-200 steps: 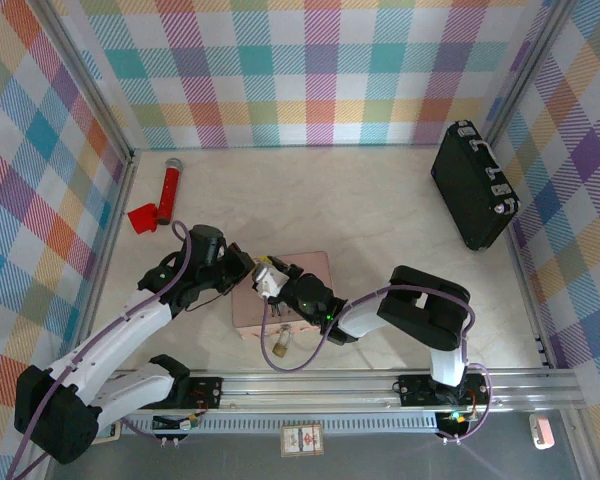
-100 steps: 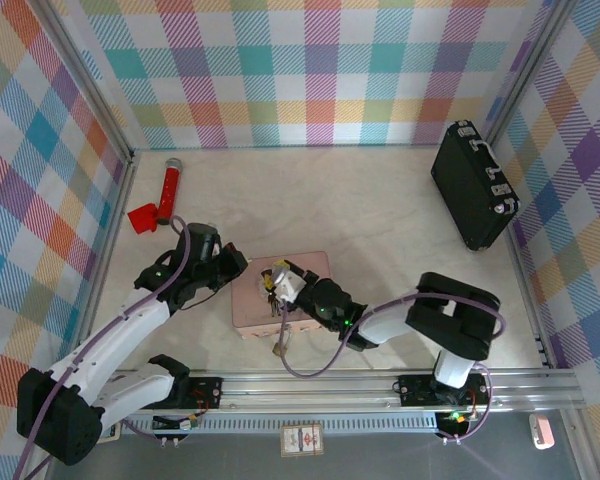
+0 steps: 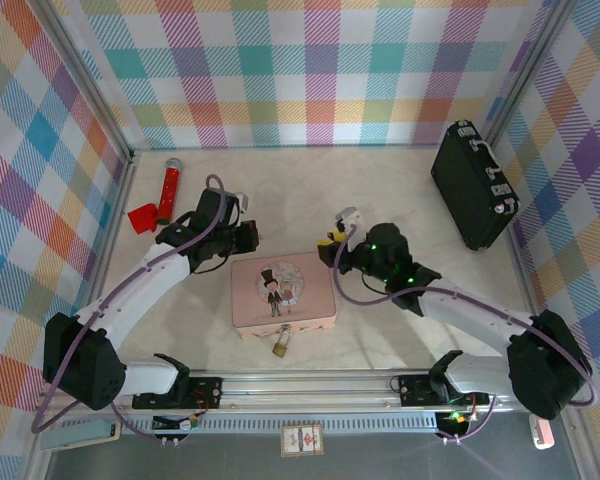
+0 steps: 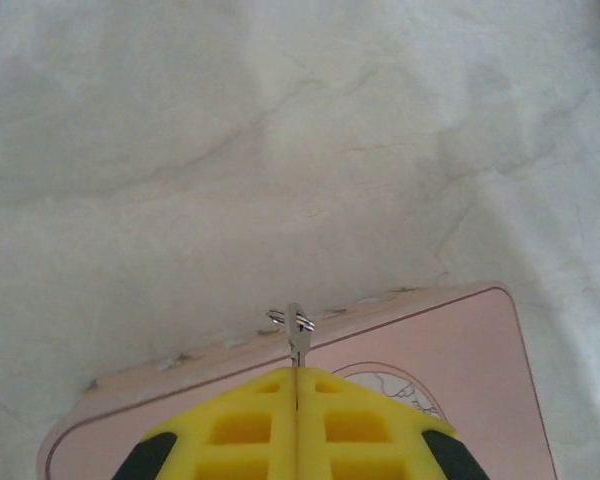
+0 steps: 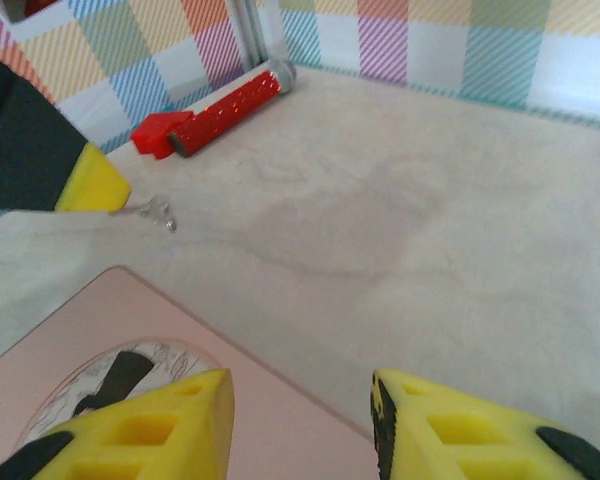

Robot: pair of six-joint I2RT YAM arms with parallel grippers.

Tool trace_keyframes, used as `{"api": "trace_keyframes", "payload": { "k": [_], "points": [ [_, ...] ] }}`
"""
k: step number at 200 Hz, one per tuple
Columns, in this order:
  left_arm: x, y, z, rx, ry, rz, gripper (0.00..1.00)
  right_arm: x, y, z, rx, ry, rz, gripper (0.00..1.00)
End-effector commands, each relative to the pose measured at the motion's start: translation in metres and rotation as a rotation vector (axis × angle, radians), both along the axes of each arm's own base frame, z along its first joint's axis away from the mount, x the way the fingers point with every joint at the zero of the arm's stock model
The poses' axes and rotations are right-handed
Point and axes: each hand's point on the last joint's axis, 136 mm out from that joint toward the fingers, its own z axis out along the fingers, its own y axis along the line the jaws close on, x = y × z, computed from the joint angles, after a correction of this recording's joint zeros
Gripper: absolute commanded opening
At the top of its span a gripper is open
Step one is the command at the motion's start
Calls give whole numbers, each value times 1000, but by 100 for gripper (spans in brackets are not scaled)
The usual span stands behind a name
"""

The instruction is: Unlock a padlock with a key

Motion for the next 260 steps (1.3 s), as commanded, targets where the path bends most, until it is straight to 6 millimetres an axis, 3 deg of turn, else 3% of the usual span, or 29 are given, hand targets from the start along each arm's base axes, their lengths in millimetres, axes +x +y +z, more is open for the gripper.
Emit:
{"api": "trace_keyframes", "payload": {
  "k": [1,24,48,101,115,178,260],
  "points": [
    [9,-28,35,11,-161,-196,0,-23,-1,-1,65,240,108,42],
    [4,-52,47,27,-227,-350,0,-23,-5,8,135,328,147,42],
    [-6,-70,48,68,-271,-482,0,-27,1,15,164,331,206,42],
    [-25,-90,48,67,-347,-639,0,-41,9,29,199,279,330,42],
    [-39,-96,45,55,-378,-745,0,-44,10,31,210,275,359,42],
    [-56,-103,42,32,-408,-851,0,-50,14,33,234,277,439,41],
    [-69,-109,46,-18,-445,-907,0,-45,12,34,244,288,467,41]
  ]
}}
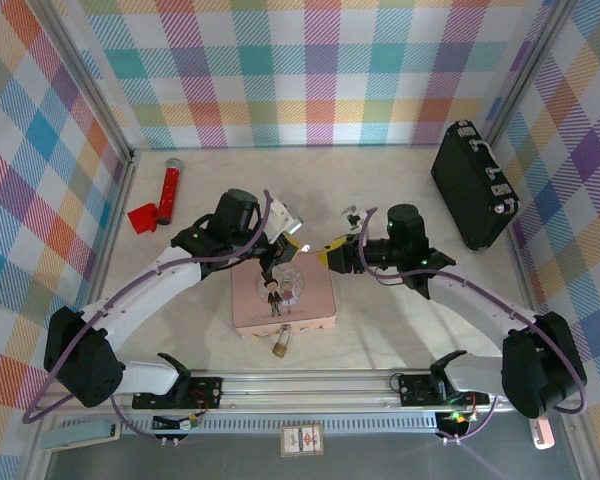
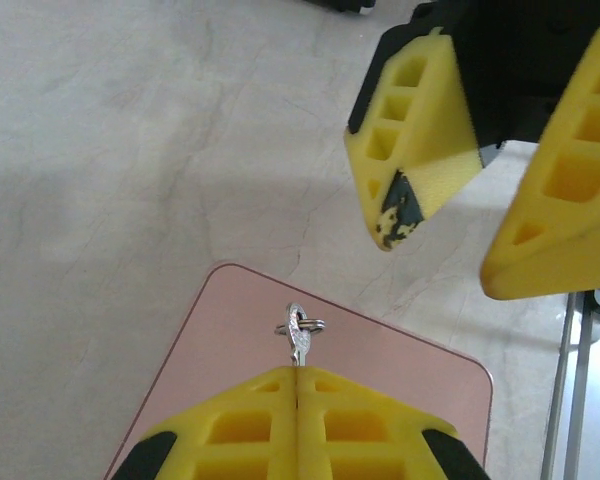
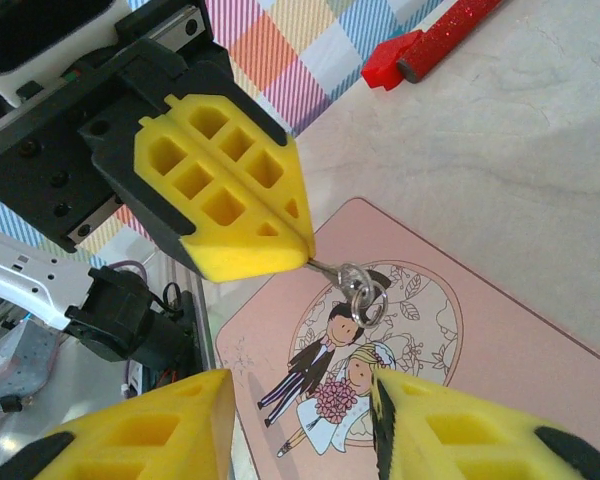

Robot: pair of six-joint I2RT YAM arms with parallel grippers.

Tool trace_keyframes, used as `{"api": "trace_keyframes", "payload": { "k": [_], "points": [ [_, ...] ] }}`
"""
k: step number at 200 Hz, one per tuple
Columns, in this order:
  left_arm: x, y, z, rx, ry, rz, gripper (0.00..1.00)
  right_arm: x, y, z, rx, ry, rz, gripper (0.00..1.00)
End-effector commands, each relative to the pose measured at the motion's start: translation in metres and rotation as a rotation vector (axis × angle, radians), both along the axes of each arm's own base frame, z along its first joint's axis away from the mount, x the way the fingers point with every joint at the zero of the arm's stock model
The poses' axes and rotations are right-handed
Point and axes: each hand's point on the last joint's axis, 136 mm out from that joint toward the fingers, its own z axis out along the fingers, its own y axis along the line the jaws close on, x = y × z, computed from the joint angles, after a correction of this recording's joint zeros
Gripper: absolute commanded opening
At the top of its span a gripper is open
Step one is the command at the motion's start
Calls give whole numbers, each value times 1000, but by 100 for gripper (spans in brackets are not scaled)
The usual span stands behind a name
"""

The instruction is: Unlock a padlock with a key

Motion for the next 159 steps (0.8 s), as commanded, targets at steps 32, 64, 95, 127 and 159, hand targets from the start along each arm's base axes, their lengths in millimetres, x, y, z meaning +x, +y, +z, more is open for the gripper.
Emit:
{"api": "trace_keyframes", "payload": {
  "k": [32,64,95,127,159],
  "points": [
    [-18,-12,11,-46,-34,-104,0,1,7,15,38,-33,60,42],
    [-24,-16,12,-59,-27,-135,0,2,10,12,45,-16,78,42],
    [-27,-17,12,-62,-21,-148,0,0,11,14,54,-17,94,40],
    [-30,-18,11,-65,-12,-165,0,-1,15,13,58,1,120,37],
    [-30,-18,8,-58,-6,-167,0,-4,18,13,58,1,138,35]
  ]
}}
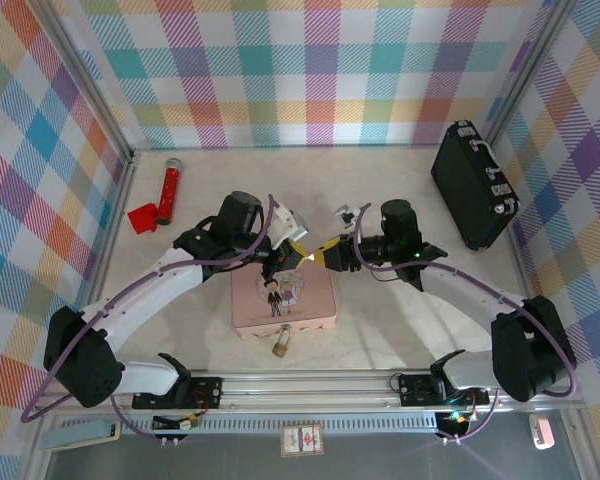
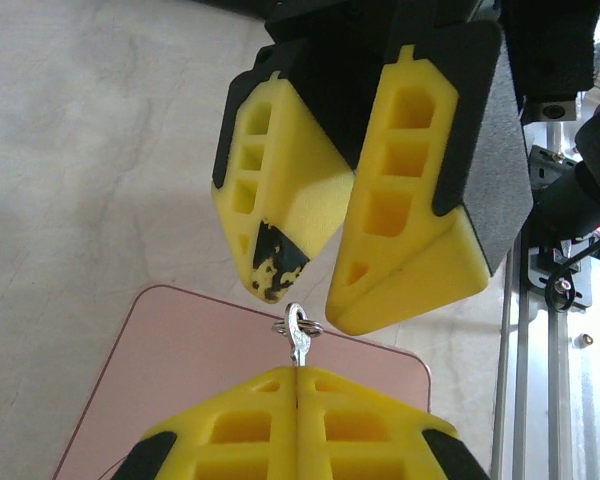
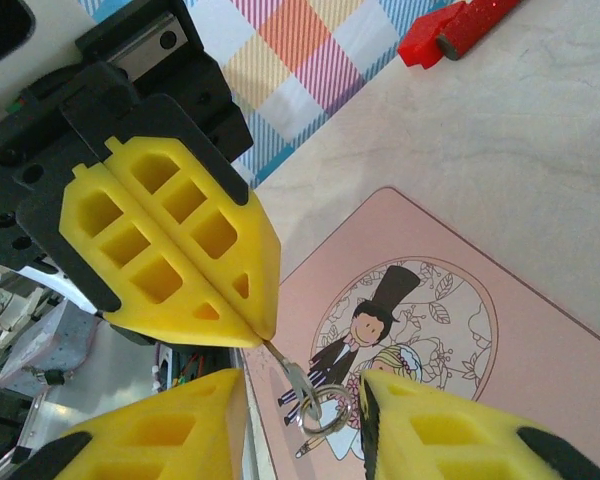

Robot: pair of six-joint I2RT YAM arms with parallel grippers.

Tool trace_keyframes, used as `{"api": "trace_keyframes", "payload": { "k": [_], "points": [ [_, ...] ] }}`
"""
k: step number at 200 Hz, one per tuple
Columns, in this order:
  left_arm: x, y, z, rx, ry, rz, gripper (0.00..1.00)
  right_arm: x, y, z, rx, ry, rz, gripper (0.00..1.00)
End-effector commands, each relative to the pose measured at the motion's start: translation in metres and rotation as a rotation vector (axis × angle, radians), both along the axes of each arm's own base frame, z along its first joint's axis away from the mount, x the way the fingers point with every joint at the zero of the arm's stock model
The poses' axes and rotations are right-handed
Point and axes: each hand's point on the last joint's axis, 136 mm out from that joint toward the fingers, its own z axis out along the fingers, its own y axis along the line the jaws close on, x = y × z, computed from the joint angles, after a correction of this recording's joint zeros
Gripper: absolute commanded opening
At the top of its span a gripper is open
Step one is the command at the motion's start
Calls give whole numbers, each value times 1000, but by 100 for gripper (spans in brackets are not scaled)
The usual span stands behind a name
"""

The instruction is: Unlock a padlock with a key

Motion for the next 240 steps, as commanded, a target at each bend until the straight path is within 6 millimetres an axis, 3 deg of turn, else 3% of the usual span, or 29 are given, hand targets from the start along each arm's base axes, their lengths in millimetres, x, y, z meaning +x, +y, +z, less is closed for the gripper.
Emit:
{"api": "trace_keyframes", "payload": {
  "k": [1,132,240],
  "points": [
    [-8,-4,3,-18,-18,-48,0,-4,7,17,39,-40,53,35],
    [-6,-2,6,-6,-35,-39,0,-10,15,6,-4,-31,94,23],
    [1,-2,5,-10,-60,-9,0,-11,13,5,-21,-44,85,1]
  ]
}}
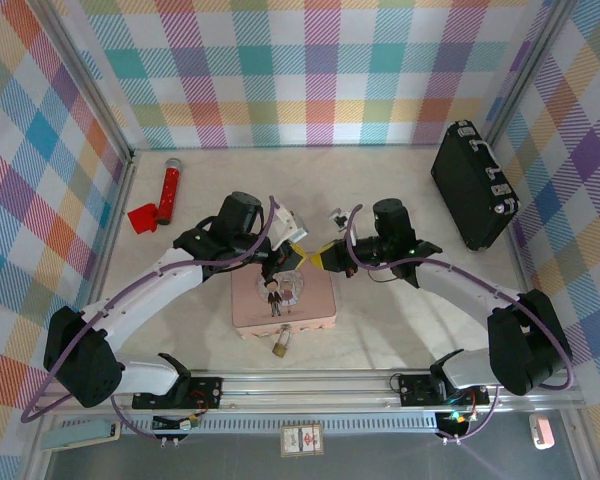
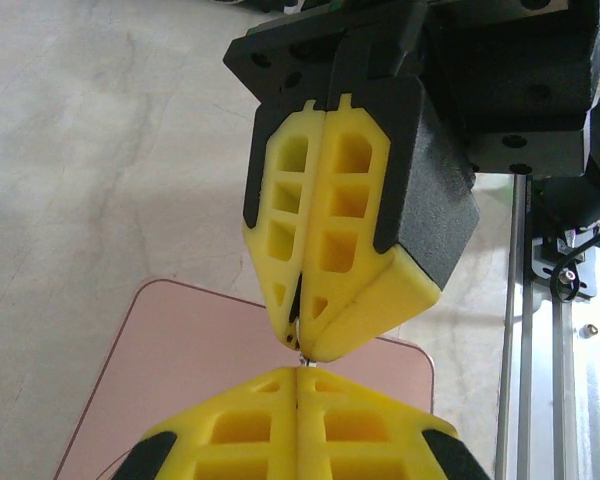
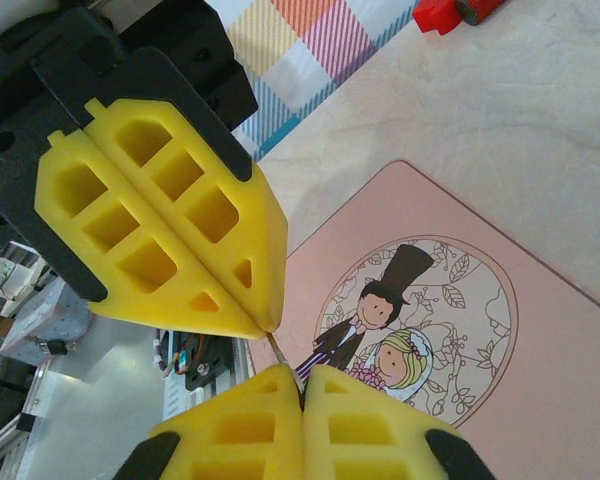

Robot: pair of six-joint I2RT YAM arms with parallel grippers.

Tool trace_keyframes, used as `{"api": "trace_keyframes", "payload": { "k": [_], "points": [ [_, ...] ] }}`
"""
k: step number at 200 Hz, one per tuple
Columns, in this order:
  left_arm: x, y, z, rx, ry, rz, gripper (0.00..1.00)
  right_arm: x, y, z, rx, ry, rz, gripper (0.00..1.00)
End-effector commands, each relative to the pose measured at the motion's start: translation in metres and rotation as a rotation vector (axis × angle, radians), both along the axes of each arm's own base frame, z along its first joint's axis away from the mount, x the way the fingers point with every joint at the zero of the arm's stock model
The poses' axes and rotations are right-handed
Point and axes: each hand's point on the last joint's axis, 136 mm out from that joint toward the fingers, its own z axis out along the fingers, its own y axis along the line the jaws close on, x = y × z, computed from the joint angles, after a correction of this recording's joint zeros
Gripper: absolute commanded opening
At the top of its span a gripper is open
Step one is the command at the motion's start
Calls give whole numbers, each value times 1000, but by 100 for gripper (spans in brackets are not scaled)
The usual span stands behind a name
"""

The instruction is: Unlock a padlock with a key

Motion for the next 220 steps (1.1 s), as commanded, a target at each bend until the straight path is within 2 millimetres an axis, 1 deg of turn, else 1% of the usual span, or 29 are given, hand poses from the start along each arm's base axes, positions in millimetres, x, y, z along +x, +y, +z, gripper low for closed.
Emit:
{"api": "trace_keyframes", "payload": {
  "k": [1,16,26,29,40,53,64,73,90,97,105,123,128,132,139,147,153,158,160,165,172,183,191,204,220],
  "points": [
    [2,-4,7,-25,-50,0,0,-3,4,14,21,-40,27,0],
    [6,-2,7,-38,-70,30,3,0,4,15,18,-34,9,0],
    [7,3,4,-28,-66,64,4,-1,4,17,23,-33,5,0],
    [11,2,9,-45,-90,77,5,-1,3,17,23,-33,2,0],
    [15,8,14,-59,-97,127,10,0,2,19,25,-42,-15,0],
    [17,12,25,-135,-76,163,20,0,-1,19,23,-54,-34,0],
    [19,15,37,-209,-56,213,27,-1,-2,18,22,-64,-46,0],
    [21,19,39,-248,-35,275,30,0,-4,18,22,-76,-59,0],
    [22,30,37,-277,18,371,38,3,-7,14,14,-84,-93,0],
    [25,38,35,-272,50,442,43,3,-7,12,11,-84,-102,0],
    [27,48,32,-261,80,513,47,4,-8,12,11,-84,-111,0],
    [19,60,30,-248,106,565,50,6,-10,10,8,-85,-132,0],
    [18,65,30,-252,109,584,52,6,-11,10,8,-85,-141,0],
    [17,69,29,-251,111,608,55,7,-11,9,6,-87,-149,0],
    [16,77,26,-246,114,650,62,8,-13,9,2,-86,-165,0],
    [17,86,19,-232,115,701,74,13,-15,8,-7,-82,-202,0],
    [19,95,9,-209,123,753,81,18,-18,5,-20,-74,-243,0],
    [23,103,2,-185,135,802,84,22,-20,2,-32,-62,-277,0],
    [22,108,-5,-153,157,825,84,23,-21,1,-36,-58,-289,0],
    [23,118,-13,-108,197,877,84,26,-23,-3,-49,-51,-313,0],
    [24,134,-26,-21,269,963,80,29,-26,-7,-68,-37,-342,0],
    [17,154,-41,117,349,1062,75,32,-31,-12,-99,-17,-379,0],
    [8,158,-46,169,372,1072,75,33,-36,-14,-122,-12,-411,0],
    [-5,160,-46,188,400,1075,76,37,-46,-15,-154,-14,-474,0],
    [-27,157,-52,226,462,1043,78,40,-59,-17,-187,-26,-551,0]
  ]
}}
